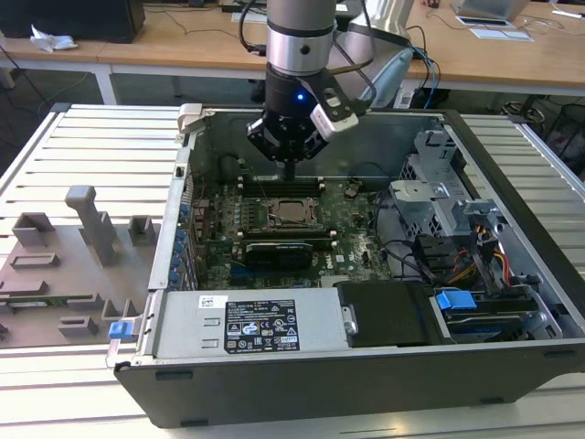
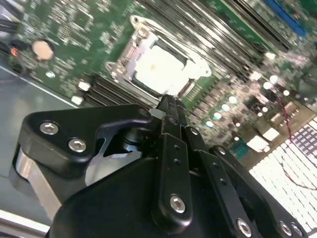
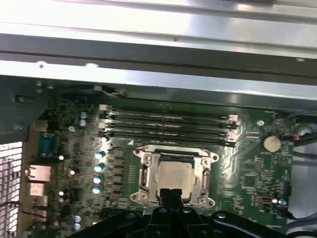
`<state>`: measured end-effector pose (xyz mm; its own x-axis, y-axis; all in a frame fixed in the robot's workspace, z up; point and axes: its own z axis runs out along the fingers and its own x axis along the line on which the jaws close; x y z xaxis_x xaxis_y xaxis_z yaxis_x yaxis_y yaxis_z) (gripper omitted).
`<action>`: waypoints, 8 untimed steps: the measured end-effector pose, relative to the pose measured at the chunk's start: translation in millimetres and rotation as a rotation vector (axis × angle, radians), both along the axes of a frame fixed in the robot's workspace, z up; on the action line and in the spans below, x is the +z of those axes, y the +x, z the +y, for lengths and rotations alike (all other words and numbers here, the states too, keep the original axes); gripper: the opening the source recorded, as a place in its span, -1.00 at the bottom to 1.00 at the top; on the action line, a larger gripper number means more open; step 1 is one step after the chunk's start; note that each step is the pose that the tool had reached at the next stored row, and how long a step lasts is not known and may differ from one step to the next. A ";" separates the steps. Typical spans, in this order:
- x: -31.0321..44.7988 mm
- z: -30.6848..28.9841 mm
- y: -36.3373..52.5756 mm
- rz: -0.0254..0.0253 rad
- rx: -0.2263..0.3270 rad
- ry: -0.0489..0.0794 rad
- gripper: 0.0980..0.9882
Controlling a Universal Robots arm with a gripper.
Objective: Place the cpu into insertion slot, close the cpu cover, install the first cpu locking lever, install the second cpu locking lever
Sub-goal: 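Install the first cpu locking lever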
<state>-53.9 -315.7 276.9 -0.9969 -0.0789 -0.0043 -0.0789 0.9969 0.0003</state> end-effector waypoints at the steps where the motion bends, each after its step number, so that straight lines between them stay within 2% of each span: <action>1: -0.1 0.2 -3.8 0.0000 0.000 0.000 -0.98; 4: -1.0 0.9 -16.7 -0.0001 0.000 0.000 -0.98; 8: -8.3 1.7 -35.7 0.0000 -0.001 0.000 -0.98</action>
